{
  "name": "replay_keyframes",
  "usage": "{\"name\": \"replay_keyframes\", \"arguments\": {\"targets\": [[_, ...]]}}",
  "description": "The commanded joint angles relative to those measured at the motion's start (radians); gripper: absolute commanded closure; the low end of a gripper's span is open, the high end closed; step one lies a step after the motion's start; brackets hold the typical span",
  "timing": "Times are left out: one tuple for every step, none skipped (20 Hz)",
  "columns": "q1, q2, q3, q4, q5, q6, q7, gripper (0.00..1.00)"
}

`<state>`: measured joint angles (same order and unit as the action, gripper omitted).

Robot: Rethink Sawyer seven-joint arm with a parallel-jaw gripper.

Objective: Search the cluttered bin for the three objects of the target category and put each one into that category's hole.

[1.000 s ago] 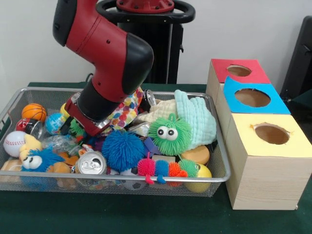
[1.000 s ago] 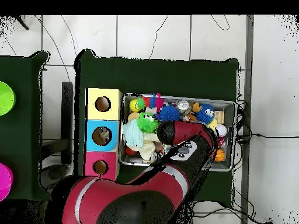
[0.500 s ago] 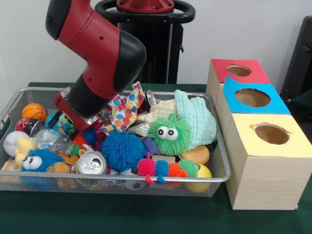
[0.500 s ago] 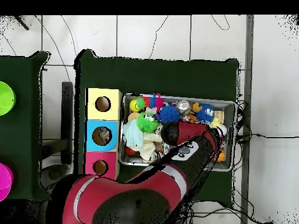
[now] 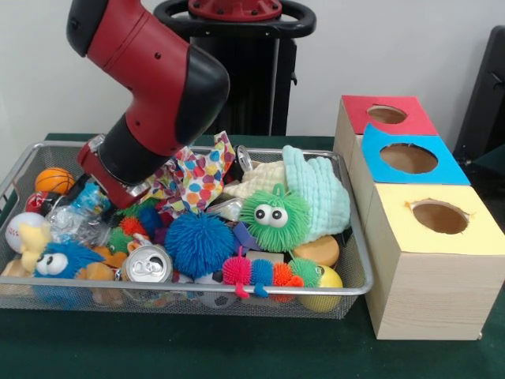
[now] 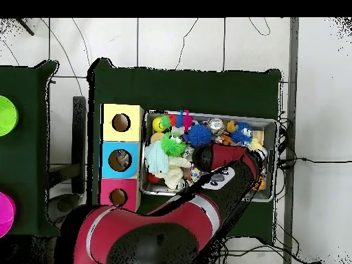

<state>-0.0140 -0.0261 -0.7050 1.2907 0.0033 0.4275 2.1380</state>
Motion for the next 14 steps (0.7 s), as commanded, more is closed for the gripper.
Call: {"name": "replay_keyframes", "arguments": {"targets": [[-0.006,0.06,0.032,-0.085,0.037,-0.075,0.196,0.0],[-0.006,0.061,0.023,-0.094,0.031,-0.091,0.191,0.0],[-0.007,0.063,0.009,-0.108,0.018,-0.129,0.183,0.0],[-0.01,0.064,0.008,-0.113,0.016,-0.147,0.179,0.0],[-0.007,0.07,-0.004,-0.12,0.012,-0.176,0.181,0.0],[-0.004,0.076,-0.016,-0.127,0.009,-0.205,0.183,0.0],[0.014,0.097,-0.056,-0.131,0.007,-0.268,0.2,0.0],[0.032,0.118,-0.096,-0.135,0.005,-0.33,0.217,0.0],[0.056,0.16,-0.153,-0.144,0.013,-0.41,0.227,0.0],[0.069,0.189,-0.194,-0.148,0.03,-0.467,0.227,0.0],[0.092,0.238,-0.26,-0.145,0.068,-0.56,0.223,0.0],[0.102,0.264,-0.295,-0.141,0.1,-0.614,0.205,0.0],[0.107,0.281,-0.314,-0.134,0.131,-0.664,0.179,0.0],[0.113,0.299,-0.333,-0.126,0.163,-0.714,0.153,0.0]]}}
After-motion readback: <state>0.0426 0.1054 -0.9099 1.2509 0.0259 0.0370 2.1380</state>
